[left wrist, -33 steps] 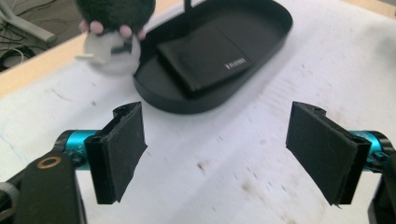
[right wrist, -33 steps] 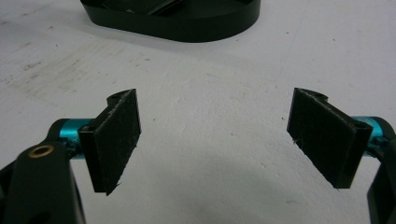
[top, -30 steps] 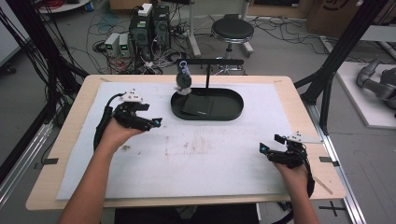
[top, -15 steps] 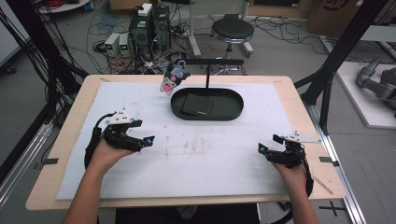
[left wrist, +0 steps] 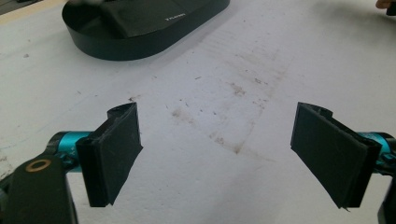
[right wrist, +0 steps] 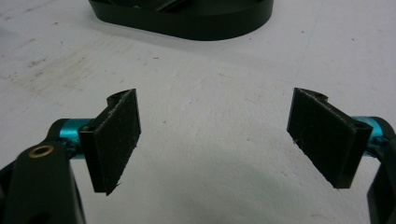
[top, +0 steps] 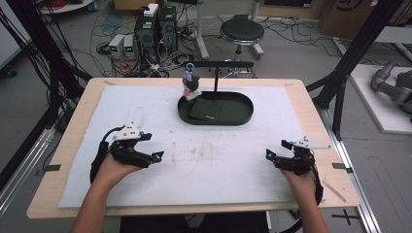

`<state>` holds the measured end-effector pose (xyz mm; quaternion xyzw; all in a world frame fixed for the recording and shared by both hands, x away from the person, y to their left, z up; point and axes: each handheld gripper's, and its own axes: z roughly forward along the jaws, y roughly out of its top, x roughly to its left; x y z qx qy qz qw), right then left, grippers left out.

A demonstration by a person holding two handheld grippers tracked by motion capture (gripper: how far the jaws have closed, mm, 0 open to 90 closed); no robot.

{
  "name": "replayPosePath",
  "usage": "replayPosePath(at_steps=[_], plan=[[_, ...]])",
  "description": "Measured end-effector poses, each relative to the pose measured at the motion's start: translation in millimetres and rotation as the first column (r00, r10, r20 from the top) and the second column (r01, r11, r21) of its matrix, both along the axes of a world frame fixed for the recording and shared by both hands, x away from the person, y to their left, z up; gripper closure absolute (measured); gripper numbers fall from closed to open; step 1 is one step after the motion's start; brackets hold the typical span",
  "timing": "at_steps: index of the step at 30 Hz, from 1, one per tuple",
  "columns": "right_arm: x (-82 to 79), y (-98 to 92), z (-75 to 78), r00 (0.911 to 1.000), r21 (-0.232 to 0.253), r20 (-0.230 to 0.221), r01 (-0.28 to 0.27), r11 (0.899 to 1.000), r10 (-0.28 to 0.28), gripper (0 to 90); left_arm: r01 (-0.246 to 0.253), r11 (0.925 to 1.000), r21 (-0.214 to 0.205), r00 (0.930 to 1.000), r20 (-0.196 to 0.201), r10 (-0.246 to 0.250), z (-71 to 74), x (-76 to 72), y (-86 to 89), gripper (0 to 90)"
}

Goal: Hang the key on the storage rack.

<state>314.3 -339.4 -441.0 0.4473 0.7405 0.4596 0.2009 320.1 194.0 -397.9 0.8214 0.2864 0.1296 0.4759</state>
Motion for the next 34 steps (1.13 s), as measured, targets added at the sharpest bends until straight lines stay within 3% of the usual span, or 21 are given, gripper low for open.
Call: replayPosePath(at_steps=[21, 34], plan=[[6.1, 1.1, -0.2, 1.0000, -0.017, -0.007, 0.003, 1.000, -0.003, 17.7, -0.039, 0.9989, -0.028, 0.9993, 0.003, 0.039, -5.7, -1.7, 15.9, 16.0], [8.3, 2.2, -1.7, 0.9999, -0.032, -0.011, -0.002, 0.999, 0.002, 17.7, -0.053, 0.9980, -0.033, 0.9985, -0.016, 0.053, -11.5, 1.0, 20.8, 16.0]])
